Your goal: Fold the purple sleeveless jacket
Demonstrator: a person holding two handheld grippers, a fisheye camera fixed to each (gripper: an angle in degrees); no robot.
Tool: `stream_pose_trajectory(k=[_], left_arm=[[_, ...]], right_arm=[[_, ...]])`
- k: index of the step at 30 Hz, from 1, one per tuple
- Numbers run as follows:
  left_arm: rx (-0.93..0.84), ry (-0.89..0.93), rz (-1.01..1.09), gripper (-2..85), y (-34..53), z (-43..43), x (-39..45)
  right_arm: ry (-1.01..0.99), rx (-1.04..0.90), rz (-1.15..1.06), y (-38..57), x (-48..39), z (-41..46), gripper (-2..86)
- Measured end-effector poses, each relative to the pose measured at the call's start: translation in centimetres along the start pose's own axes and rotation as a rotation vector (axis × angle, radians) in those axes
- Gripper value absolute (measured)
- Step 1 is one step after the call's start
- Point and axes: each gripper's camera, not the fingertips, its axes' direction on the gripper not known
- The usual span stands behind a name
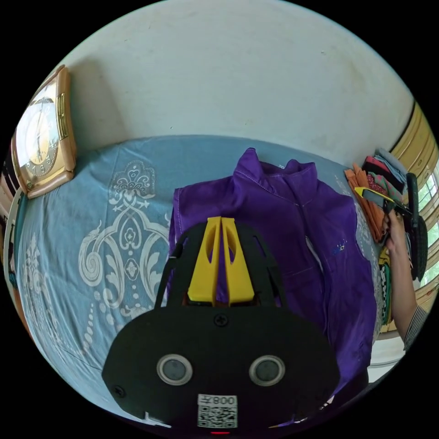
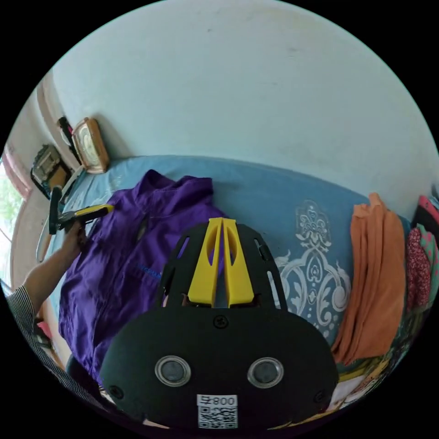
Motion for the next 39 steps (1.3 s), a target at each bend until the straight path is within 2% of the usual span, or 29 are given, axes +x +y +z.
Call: stream_pose_trajectory(k=[2, 4, 6, 9, 11, 17, 19, 23, 26, 30, 33, 39], left_arm=[[-0.056, -0.007, -0.005, 0.1, -0.4, 0.7, -0.1], [-0.051, -0.004, 0.002, 0.1, -0.3, 0.6, 0.0], [-0.045, -0.002, -0.002, 0.1, -0.1, 0.2, 0.3], [-0.046, 0.006, -0.001, 0.1, 0.1, -0.6, 0.6], [-0.054, 0.014, 0.004, 0.1, 0.1, -1.1, 0.8], [-0.052, 0.025, -0.001, 0.1, 0.8, -3.3, 1.6], [-0.009, 0.013, -0.006, 0.1, 1.5, -4.9, 2.1], [0.028, 0.105, 0.065, 0.2, 3.6, -8.2, 4.0], [-0.01, 0.195, 0.159, 0.2, 4.4, -8.9, 7.1], [-0.054, 0.199, 0.258, 0.2, 4.2, -9.2, 11.9], [-0.125, 0.171, 0.259, 0.1, 3.9, -8.8, 13.6], [-0.095, 0.138, 0.248, 0.2, 5.6, -13.0, 13.9]], right_arm=[[0.067, 0.035, -0.001, -0.3, -1.1, 0.0, 0.3], [-0.055, 0.042, -0.056, -0.5, -2.7, 0.6, 0.2], [-0.177, -0.073, -0.113, -1.0, -5.3, 3.8, 0.1], [-0.171, -0.229, -0.161, -1.0, -8.4, 8.9, 0.1], [-0.133, -0.172, -0.158, -0.9, -9.3, 8.9, 0.0], [-0.09, -0.215, -0.208, -1.2, -10.5, 9.3, 0.0], [-0.097, -0.181, -0.192, -0.6, -10.1, 8.3, 0.0], [-0.191, -0.082, -0.137, 1.9, -8.7, 5.2, 0.1], [-0.243, -0.128, -0.184, 3.8, -9.7, 5.4, 0.0], [-0.223, -0.207, -0.191, 5.2, -11.0, 8.0, 0.0], [-0.279, -0.204, -0.155, 5.9, -10.6, 8.0, 0.0], [-0.294, -0.183, -0.124, 8.2, -9.8, 7.7, 0.1]])
